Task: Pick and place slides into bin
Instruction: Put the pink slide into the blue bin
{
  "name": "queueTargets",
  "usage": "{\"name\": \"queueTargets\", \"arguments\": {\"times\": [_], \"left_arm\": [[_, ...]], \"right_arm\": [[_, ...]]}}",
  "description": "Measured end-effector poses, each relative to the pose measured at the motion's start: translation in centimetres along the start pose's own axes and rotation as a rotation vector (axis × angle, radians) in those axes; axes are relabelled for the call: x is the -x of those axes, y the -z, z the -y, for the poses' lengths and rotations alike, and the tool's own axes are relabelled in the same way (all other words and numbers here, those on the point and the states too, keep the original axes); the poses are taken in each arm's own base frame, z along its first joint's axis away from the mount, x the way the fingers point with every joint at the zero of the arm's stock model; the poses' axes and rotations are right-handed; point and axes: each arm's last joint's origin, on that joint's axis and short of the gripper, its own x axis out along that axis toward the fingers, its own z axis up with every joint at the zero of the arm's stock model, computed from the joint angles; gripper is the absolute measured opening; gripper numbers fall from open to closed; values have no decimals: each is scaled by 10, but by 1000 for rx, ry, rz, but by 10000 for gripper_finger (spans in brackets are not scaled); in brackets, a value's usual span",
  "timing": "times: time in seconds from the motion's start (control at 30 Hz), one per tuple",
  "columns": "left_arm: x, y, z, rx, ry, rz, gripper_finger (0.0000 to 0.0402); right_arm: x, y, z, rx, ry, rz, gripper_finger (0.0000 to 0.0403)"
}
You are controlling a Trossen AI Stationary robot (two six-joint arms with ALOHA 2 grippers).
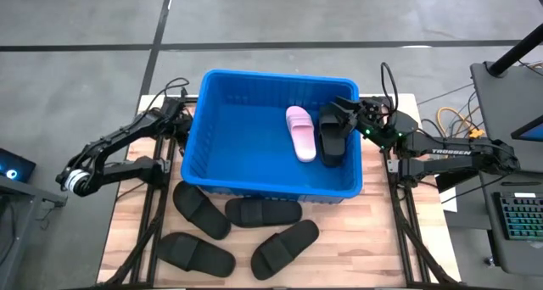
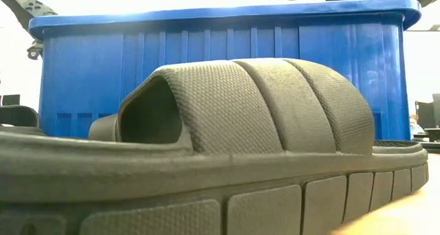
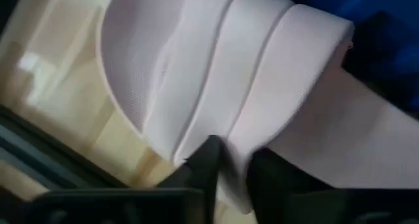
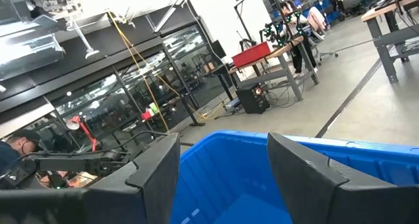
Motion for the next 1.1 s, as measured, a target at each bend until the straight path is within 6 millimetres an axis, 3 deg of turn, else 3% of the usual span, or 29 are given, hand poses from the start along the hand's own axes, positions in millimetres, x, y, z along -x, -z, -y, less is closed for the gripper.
{"name": "queueTargets", "arguments": {"times": [0.1,0.73,1.1], "left_arm": [[0,0,0,10,0,-2,8],[15,-8,-1,37,-5,-12,0],[51,-13,-2,15,-67,-71,0]], "right_arm": [[0,0,0,0,0,0,219],[0,0,0,-45,-1,0,219],[0,0,0,-45,-2,-1,219]]}}
